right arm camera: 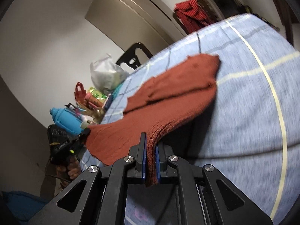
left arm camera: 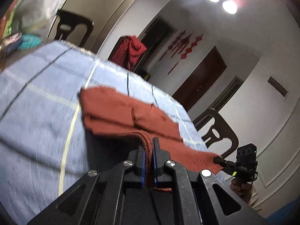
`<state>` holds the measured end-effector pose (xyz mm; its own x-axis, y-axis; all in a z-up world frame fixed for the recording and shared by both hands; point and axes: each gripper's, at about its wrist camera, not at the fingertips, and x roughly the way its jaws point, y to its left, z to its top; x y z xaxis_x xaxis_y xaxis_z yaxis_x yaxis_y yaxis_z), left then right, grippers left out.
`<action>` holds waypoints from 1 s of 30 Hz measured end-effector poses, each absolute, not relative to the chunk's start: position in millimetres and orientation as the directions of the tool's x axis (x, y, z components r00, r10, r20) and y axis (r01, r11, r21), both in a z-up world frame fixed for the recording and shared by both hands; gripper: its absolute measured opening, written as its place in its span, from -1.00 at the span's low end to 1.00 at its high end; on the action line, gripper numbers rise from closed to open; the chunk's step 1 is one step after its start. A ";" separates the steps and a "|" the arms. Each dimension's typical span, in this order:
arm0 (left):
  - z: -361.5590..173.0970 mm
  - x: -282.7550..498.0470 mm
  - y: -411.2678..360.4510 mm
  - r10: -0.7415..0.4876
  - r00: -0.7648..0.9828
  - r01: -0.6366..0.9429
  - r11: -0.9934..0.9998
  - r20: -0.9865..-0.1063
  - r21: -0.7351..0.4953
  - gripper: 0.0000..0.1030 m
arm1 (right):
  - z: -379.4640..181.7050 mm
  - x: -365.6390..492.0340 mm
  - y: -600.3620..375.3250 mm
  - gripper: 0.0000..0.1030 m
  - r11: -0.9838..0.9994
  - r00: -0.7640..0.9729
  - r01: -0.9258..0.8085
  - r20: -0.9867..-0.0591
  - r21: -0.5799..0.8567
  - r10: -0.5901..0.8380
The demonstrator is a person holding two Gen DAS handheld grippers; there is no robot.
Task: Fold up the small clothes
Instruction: 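Lift the held hem up over the body toward the collar, then open both grippers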
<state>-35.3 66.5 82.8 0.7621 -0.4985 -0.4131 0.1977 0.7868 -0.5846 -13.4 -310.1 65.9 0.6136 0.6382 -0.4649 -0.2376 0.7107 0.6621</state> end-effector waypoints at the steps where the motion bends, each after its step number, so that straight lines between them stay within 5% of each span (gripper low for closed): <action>1: 87.8 -28.1 67.2 -0.492 0.768 0.198 0.791 -0.410 -0.579 -0.86 | 69.9 -8.4 -311.0 -0.85 0.709 0.618 -0.245 -0.457 0.661 0.640; 11: 102.1 74.5 81.7 -0.442 0.774 0.124 0.809 -0.453 -0.575 -0.85 | 82.2 91.5 -336.5 -0.85 0.672 0.651 -0.160 -0.434 0.723 0.622; 20: 39.4 150.6 91.2 -0.405 0.679 -0.049 0.807 -0.612 -0.589 -0.85 | 30.8 171.4 -342.7 -0.85 0.648 0.574 -0.011 -0.526 0.761 0.627; 30: 21.9 180.4 95.2 -0.430 0.639 -0.081 0.787 -0.638 -0.611 -0.82 | 14.0 205.1 -352.8 -0.75 0.615 0.541 0.067 -0.546 0.786 0.639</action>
